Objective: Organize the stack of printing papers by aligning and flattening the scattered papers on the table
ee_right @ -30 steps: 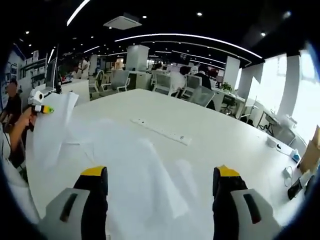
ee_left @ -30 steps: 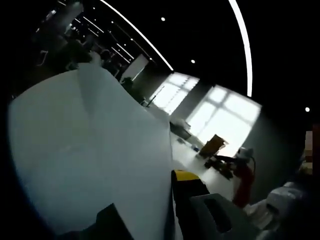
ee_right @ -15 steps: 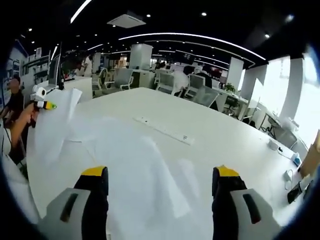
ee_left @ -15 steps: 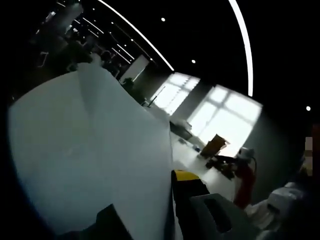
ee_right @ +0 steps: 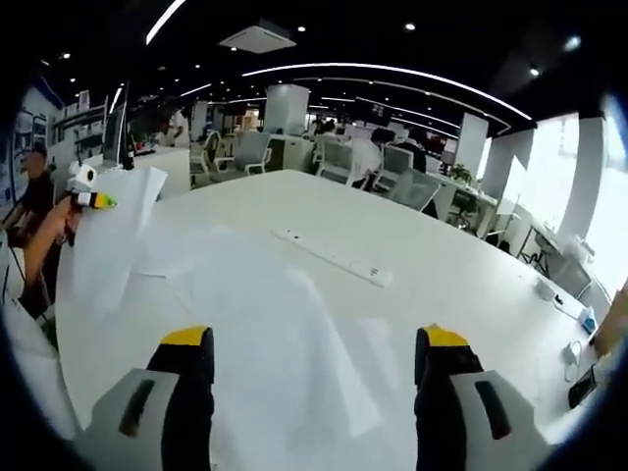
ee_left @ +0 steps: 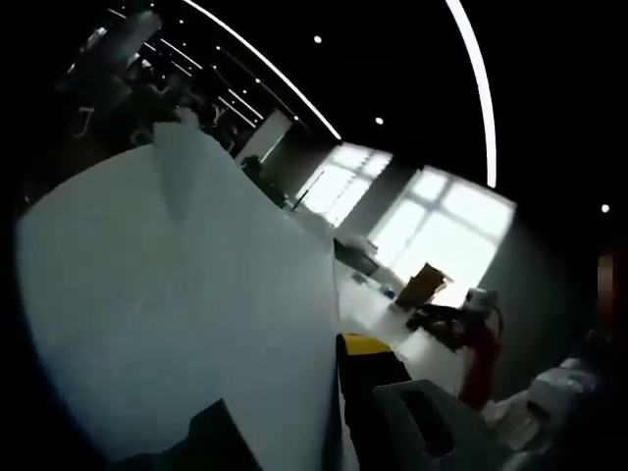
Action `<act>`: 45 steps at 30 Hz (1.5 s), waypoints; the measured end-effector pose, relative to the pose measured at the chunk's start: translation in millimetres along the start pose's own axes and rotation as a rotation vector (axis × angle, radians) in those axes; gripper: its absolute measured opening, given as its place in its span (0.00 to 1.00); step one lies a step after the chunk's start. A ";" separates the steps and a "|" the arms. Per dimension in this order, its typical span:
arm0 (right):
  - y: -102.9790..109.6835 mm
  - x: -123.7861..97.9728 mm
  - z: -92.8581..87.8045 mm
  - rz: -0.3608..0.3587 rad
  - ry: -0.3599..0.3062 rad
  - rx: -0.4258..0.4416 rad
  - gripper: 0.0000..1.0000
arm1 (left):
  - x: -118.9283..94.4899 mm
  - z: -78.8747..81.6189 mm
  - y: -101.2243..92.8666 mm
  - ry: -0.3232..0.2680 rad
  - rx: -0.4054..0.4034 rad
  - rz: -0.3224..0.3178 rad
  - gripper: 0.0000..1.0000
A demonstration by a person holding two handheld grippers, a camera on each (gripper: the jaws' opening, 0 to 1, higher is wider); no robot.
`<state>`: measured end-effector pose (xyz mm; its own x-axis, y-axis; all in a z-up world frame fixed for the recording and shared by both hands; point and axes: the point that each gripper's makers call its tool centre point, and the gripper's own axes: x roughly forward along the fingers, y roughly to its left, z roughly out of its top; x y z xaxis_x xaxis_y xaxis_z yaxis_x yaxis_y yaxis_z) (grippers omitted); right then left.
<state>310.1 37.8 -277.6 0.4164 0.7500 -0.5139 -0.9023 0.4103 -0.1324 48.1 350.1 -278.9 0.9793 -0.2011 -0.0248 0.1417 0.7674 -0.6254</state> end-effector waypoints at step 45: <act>15.4 52.3 4.0 0.074 0.062 -0.038 0.80 | -9.3 3.3 -1.8 -0.012 0.037 0.005 0.06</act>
<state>318.5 85.5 -303.1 0.3416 0.7433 -0.5751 -0.9344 0.3341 -0.1233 39.2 352.6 -274.9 0.9816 -0.1900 -0.0181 0.1421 0.7905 -0.5957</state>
